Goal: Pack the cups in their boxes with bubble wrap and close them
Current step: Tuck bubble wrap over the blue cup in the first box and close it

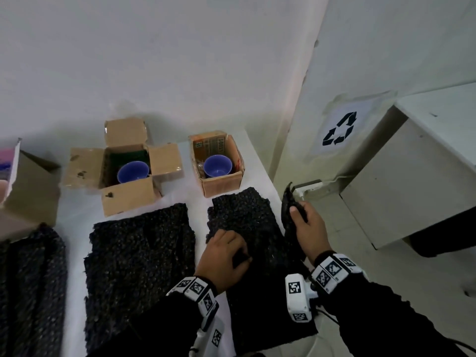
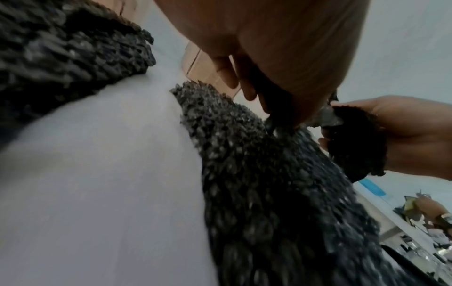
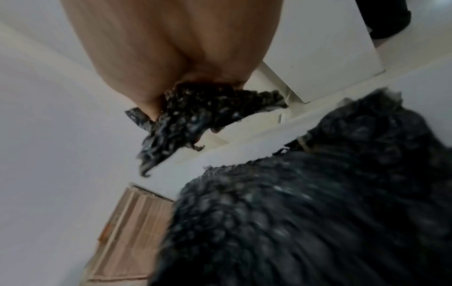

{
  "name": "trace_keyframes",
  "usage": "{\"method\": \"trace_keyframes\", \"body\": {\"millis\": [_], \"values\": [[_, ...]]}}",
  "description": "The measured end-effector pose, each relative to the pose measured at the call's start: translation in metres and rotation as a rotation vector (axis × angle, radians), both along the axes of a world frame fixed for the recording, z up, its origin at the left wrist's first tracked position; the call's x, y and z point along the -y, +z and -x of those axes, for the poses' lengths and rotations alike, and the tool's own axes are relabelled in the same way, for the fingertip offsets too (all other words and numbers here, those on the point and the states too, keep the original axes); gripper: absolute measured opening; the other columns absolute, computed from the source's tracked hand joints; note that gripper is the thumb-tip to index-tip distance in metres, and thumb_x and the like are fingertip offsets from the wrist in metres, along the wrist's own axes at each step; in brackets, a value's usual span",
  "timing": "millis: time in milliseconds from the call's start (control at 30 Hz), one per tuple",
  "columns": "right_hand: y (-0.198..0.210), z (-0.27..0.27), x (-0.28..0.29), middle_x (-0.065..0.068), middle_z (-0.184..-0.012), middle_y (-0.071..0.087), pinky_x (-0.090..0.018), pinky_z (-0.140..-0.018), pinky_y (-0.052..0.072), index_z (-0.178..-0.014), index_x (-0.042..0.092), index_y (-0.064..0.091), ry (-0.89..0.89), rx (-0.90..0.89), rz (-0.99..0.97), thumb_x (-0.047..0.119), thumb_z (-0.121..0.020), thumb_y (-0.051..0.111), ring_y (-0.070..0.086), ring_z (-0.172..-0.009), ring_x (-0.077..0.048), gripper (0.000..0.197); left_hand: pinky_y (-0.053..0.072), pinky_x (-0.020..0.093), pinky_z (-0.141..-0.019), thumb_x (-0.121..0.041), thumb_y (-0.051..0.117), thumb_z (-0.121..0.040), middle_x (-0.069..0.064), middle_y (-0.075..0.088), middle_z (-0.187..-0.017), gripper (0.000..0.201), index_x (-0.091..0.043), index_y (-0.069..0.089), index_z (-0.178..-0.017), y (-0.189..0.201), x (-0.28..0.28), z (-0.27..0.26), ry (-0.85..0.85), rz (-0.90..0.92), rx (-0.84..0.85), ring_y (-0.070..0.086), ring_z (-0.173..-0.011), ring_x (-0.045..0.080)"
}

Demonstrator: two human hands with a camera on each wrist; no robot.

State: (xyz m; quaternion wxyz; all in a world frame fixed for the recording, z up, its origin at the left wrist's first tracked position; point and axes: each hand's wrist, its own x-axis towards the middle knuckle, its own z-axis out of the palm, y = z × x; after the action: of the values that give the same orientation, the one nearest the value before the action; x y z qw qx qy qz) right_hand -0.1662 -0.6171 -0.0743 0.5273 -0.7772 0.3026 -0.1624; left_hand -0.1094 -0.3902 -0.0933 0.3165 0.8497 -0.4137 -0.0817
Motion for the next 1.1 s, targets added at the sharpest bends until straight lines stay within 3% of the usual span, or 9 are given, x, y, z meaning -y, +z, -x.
{"method": "trace_keyframes", "body": {"millis": [100,233,333,400,500,733,867,967,1100], "values": [[0.005,-0.010,0.003,-0.001,-0.110,0.063,-0.041,-0.093,0.048,-0.119,0.022,0.051,-0.071,0.014,-0.101,0.024,-0.099,0.048,0.060,-0.102,-0.020,0.020,0.048,0.034,-0.065,-0.021,0.058,-0.086,-0.009,0.054,-0.079,0.021,-0.031,0.042,-0.093,0.022,-0.002,-0.008,0.117,0.110,-0.180,0.050,-0.067,0.008],[0.021,-0.033,0.000,-0.001,-0.113,0.063,-0.036,-0.092,0.049,-0.126,0.029,0.049,-0.011,0.108,-0.158,0.004,-0.097,0.044,0.062,-0.101,-0.018,0.038,0.048,0.025,-0.090,0.002,0.050,-0.081,-0.007,0.061,-0.108,0.048,-0.032,0.055,-0.115,0.042,-0.005,-0.036,0.229,0.239,-0.196,0.059,-0.097,0.006],[0.038,-0.056,-0.006,-0.002,-0.103,0.067,-0.037,-0.092,0.049,-0.108,0.018,0.063,0.016,0.073,-0.212,-0.004,-0.093,0.040,0.062,-0.100,-0.023,0.035,0.049,0.030,-0.087,-0.022,0.054,-0.083,-0.003,0.055,-0.102,0.029,-0.024,0.064,-0.109,0.056,-0.006,-0.064,0.321,0.289,-0.077,0.056,-0.091,0.009],[0.051,-0.074,-0.011,-0.005,-0.091,0.069,-0.036,-0.080,0.049,-0.100,0.015,0.068,0.051,0.095,-0.368,-0.001,-0.086,0.044,0.062,-0.087,-0.025,0.032,0.043,0.020,-0.091,-0.039,0.067,-0.078,-0.004,0.049,-0.105,0.042,-0.024,0.060,-0.116,0.067,-0.010,-0.084,0.379,0.255,-0.071,0.051,-0.092,0.005],[0.063,-0.101,-0.014,-0.016,-0.090,0.060,-0.034,-0.070,0.046,-0.114,0.010,0.058,0.157,0.144,-0.560,0.001,-0.060,0.048,0.056,-0.082,-0.027,0.056,0.043,0.026,-0.095,-0.022,0.079,-0.072,-0.001,0.046,-0.114,0.058,-0.022,0.055,-0.125,0.080,-0.014,-0.120,0.397,0.104,-0.055,0.048,-0.097,0.009],[0.064,-0.166,-0.014,-0.006,-0.110,0.061,-0.031,-0.091,0.049,-0.115,0.028,0.049,0.234,0.145,-0.164,-0.013,-0.081,0.059,0.059,-0.103,-0.018,0.054,0.035,0.023,-0.086,-0.017,0.077,-0.078,0.002,0.054,-0.107,0.018,-0.020,0.075,-0.095,0.088,-0.011,-0.199,0.382,0.068,0.176,0.048,-0.096,0.015],[0.056,-0.203,-0.014,0.001,-0.095,0.064,-0.028,-0.076,0.049,-0.103,0.025,0.051,0.140,0.198,0.186,0.001,-0.083,0.067,0.061,-0.089,-0.016,0.035,0.039,0.022,-0.073,-0.024,0.070,-0.083,-0.003,0.063,-0.095,0.019,-0.021,0.069,-0.102,0.088,0.006,-0.224,0.405,0.065,0.224,0.060,-0.083,0.020],[0.055,-0.224,-0.014,0.008,-0.088,0.063,-0.021,-0.064,0.047,-0.107,0.023,0.045,0.148,0.208,0.286,0.011,-0.083,0.070,0.062,-0.075,-0.010,0.037,0.025,0.018,-0.058,-0.018,0.072,-0.080,-0.008,0.054,-0.089,0.019,-0.016,0.058,-0.092,0.083,0.019,-0.232,0.452,0.111,0.167,0.051,-0.066,0.017],[0.044,-0.245,-0.015,0.008,-0.081,0.058,-0.030,-0.062,0.047,-0.094,0.019,0.050,0.254,0.133,0.506,0.015,-0.082,0.069,0.055,-0.067,-0.018,0.023,0.031,0.026,-0.067,-0.021,0.076,-0.074,0.000,0.059,-0.095,0.015,-0.020,0.065,-0.084,0.059,0.027,-0.247,0.449,-0.025,0.249,0.053,-0.085,0.026]]}}
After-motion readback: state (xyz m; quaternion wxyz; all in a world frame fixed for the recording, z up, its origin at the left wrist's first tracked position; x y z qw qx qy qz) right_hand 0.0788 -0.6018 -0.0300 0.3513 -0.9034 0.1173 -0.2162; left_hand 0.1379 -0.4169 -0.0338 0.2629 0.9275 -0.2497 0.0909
